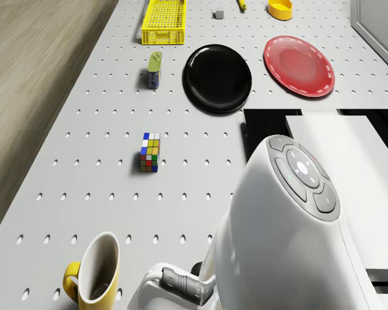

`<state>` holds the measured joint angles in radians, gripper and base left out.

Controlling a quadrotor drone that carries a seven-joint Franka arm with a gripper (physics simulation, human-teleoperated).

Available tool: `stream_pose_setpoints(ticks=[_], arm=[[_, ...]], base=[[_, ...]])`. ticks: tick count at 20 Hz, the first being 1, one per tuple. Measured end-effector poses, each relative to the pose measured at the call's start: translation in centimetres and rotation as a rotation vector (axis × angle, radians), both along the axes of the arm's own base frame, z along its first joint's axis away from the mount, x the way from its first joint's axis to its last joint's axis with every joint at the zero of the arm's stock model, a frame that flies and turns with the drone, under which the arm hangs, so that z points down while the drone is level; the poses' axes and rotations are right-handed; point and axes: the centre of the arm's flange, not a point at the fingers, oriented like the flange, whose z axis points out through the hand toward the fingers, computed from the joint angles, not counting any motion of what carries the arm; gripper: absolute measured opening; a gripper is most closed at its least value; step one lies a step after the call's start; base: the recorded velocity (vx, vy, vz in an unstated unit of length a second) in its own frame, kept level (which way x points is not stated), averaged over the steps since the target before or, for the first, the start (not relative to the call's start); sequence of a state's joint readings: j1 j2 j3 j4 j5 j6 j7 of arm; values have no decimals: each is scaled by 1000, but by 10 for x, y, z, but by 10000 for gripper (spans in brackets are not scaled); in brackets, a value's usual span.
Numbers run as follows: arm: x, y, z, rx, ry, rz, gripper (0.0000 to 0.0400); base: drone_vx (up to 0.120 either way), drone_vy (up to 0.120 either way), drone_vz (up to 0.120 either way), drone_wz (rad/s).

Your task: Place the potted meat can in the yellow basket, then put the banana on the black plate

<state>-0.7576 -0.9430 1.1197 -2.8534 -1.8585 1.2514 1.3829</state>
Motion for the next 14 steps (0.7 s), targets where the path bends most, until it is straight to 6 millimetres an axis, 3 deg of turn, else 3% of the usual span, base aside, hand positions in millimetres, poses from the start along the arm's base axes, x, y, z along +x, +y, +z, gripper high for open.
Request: stream_pose_setpoints(ticks=[5,11,14], arm=[[0,-19,-5,-197,4,-6,400],[0,-28,-6,-287,7,-8,400],[0,-29,-6,-306,8,-8,400]], base=[[120,120,0,0],[120,120,0,0],[120,120,-93,0]])
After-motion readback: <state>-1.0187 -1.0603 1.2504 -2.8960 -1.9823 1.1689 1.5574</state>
